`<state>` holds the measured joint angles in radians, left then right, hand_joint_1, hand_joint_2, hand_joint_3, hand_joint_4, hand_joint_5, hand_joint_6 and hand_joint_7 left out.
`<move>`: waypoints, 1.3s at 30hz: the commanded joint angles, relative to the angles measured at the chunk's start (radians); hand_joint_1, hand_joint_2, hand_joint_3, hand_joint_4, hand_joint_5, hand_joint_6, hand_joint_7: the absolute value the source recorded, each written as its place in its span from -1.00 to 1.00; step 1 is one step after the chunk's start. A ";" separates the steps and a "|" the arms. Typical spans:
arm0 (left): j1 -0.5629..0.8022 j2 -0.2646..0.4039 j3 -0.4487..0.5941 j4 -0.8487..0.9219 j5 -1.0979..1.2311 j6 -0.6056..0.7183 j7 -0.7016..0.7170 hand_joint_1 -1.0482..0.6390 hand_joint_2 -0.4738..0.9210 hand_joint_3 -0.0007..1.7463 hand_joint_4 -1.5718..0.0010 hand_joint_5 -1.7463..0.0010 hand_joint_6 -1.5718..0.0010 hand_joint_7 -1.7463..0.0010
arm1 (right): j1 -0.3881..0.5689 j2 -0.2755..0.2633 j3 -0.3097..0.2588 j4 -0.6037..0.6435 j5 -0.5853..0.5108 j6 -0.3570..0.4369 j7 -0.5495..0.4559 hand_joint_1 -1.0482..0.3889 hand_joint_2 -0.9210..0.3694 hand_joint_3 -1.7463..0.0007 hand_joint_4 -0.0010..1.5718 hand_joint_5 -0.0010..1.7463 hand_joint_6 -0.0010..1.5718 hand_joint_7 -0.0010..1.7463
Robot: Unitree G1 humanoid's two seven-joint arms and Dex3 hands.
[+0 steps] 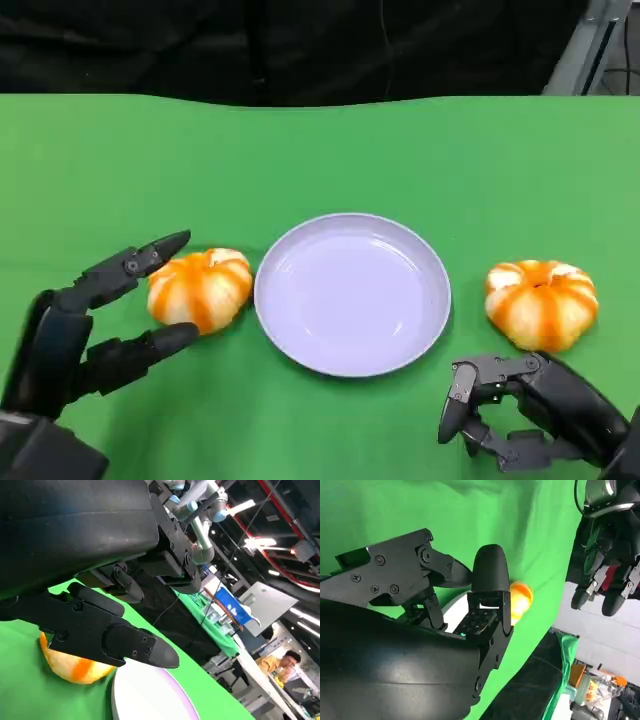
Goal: Grasp the bread from the table and place it into the plate.
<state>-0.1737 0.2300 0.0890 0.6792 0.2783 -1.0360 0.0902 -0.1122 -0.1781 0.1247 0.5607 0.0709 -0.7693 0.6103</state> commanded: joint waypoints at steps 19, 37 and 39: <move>-0.013 0.031 -0.007 -0.010 -0.002 0.007 0.028 -0.41 1.00 -0.96 0.10 1.00 0.13 1.00 | 0.009 -0.016 -0.005 -0.006 0.008 0.008 0.000 0.33 -0.70 0.07 -0.07 0.91 0.03 0.33; -0.013 0.037 -0.007 -0.022 0.020 0.021 0.038 -0.41 1.00 -0.96 0.09 0.99 0.13 1.00 | 0.006 -0.016 -0.006 0.005 0.007 -0.007 0.000 0.34 -0.70 0.07 -0.07 0.90 0.02 0.32; -0.012 0.037 -0.008 -0.025 0.021 0.024 0.039 -0.41 1.00 -0.96 0.09 0.99 0.13 1.00 | 0.005 -0.016 -0.006 0.005 0.007 -0.007 0.000 0.34 -0.70 0.07 -0.07 0.90 0.02 0.32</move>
<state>-0.1739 0.2420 0.0804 0.6651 0.2887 -1.0222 0.1105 -0.1121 -0.1781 0.1247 0.5640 0.0709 -0.7699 0.6103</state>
